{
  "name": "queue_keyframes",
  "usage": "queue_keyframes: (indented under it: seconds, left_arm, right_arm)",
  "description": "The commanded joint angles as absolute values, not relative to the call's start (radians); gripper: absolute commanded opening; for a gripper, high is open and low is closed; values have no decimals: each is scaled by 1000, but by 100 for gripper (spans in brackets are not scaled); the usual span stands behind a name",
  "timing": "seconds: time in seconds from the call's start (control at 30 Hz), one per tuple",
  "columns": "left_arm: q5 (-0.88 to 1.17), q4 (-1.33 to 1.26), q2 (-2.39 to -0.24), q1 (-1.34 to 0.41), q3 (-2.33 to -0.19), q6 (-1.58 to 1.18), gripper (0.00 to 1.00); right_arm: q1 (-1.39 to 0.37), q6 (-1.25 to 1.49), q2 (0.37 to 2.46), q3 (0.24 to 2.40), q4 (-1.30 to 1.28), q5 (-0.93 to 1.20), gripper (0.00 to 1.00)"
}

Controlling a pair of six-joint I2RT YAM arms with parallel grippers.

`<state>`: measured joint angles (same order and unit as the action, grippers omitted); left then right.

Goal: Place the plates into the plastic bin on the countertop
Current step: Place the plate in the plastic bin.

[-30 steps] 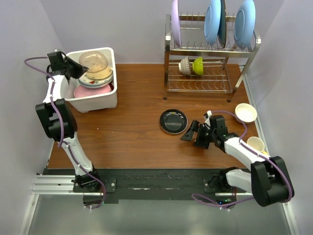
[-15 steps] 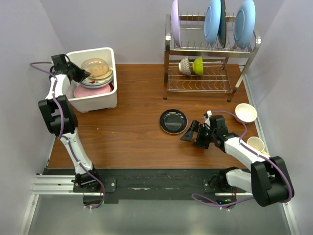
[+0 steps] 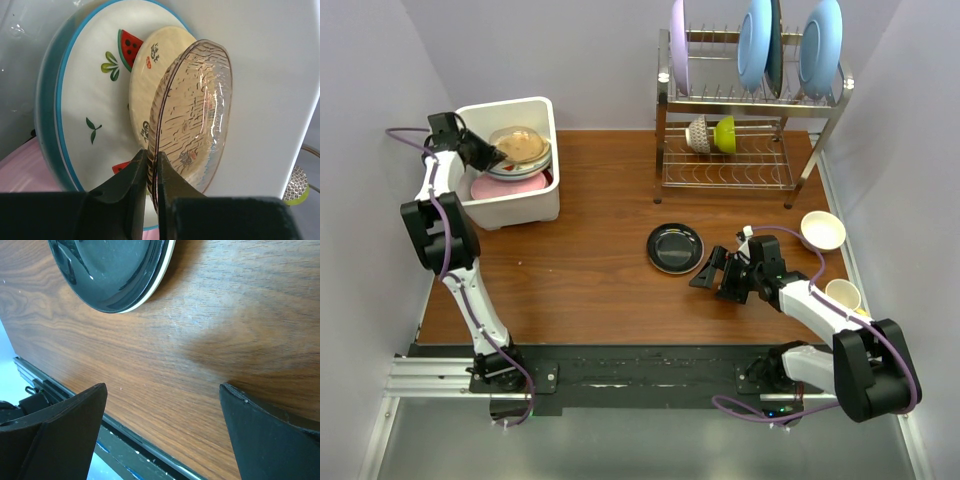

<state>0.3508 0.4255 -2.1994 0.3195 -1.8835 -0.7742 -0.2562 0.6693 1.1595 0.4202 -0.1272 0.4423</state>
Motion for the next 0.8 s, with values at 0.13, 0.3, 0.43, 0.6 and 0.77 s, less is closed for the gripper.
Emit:
queue_keyframes:
  seconds: [0.13, 0.3, 0.43, 0.6, 0.77]
  left_arm:
    - [405, 419, -2218, 319, -1939, -729, 44]
    - [394, 417, -2186, 314, -1931, -690, 70]
    - [406, 425, -2157, 314, -1927, -689, 72]
    - [442, 390, -2068, 314, -1878, -699, 74]
    - [500, 237, -1927, 304, -1737, -698, 82]
  right_arm:
    - [-259, 647, 1164, 428, -155, 439, 99]
    - [-259, 650, 1167, 431, -153, 439, 99]
    - [-258, 652, 1167, 433, -152, 437, 99]
    - [-259, 655, 1149, 439, -161, 436, 99]
    - [-259, 658, 1114, 439, -173, 437, 99]
